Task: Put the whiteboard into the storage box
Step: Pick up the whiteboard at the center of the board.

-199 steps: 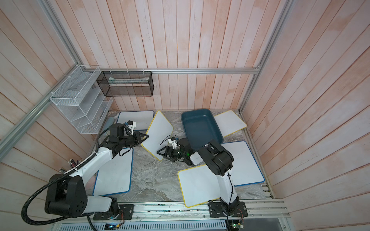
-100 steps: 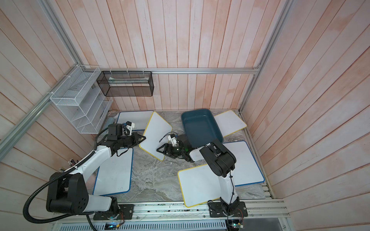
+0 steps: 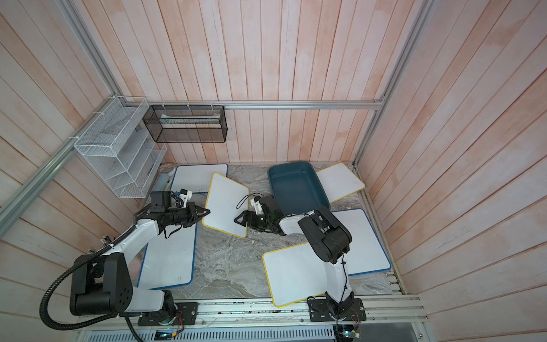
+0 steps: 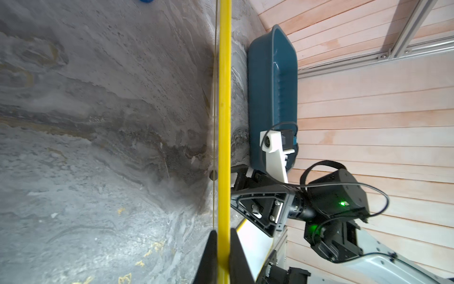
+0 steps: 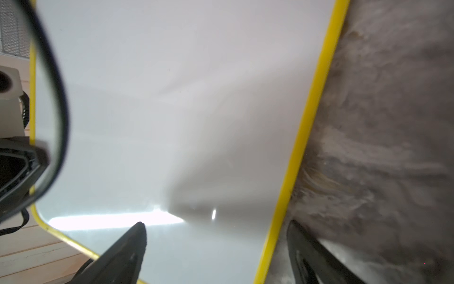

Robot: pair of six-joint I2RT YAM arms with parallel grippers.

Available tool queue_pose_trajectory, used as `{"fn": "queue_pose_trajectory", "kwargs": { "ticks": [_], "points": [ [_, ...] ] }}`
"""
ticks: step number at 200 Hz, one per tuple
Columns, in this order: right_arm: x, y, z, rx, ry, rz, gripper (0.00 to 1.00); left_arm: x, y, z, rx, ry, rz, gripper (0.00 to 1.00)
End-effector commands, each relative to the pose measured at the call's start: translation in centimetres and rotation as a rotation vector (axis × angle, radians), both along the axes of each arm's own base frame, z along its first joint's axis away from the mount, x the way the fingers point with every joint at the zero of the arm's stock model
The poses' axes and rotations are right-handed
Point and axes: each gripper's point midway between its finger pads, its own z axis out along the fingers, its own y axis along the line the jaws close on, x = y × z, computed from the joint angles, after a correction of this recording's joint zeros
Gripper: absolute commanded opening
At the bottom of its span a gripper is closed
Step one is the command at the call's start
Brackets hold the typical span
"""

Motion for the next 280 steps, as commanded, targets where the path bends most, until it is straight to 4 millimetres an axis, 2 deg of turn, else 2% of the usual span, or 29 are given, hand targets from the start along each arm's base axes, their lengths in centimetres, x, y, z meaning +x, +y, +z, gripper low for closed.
{"fn": "queue_pose_trajectory", "kwargs": {
  "ticks": [1,18,54,92,116,155,181,218,264,275,280],
  "points": [
    [0.2,-1.7,-1.9,-0.122,0.026,-0.051,0.91,-0.7,-1.4,1.9,-0.177,-0.017,-0.065,0.00],
    [0.5,-2.1,-1.9,-0.143,0.019,-0.073,0.91,-0.8,-1.1,1.8,-0.237,-0.011,-0.055,0.00],
    [0.8,-2.6,-1.3,-0.108,0.017,-0.097,0.91,-0.7,-0.4,1.9,-0.241,-0.019,-0.030,0.00],
    [1.4,-2.2,1.9,0.056,-0.012,-0.090,0.89,-0.9,-0.4,1.9,-0.263,-0.022,-0.027,0.00],
    [1.5,-1.4,3.5,0.173,-0.007,-0.060,0.78,-1.3,-0.7,1.9,-0.306,-0.019,-0.037,0.00],
    [1.0,-0.5,5.8,0.305,-0.013,-0.023,0.55,-1.6,-0.7,1.8,-0.313,-0.019,-0.037,0.00],
    [0.7,-0.6,7.3,0.376,-0.021,-0.012,0.35,-1.7,-0.8,1.7,-0.314,-0.018,-0.039,0.00],
    [0.4,-1.0,9.2,0.465,-0.034,0.007,0.00,-1.8,-0.7,1.4,-0.303,-0.016,-0.038,0.00],
    [0.0,-1.1,10.6,0.481,-0.049,0.036,0.00,-1.6,-0.3,1.8,-0.252,-0.052,-0.022,0.00],
    [0.1,-1.4,11.2,0.487,-0.062,0.034,0.00,-1.5,-0.3,2.2,-0.251,-0.064,-0.023,0.11],
    [0.1,-1.5,11.5,0.490,-0.067,0.034,0.00,-1.5,-0.3,2.4,-0.250,-0.070,-0.024,0.13]
  ]
}}
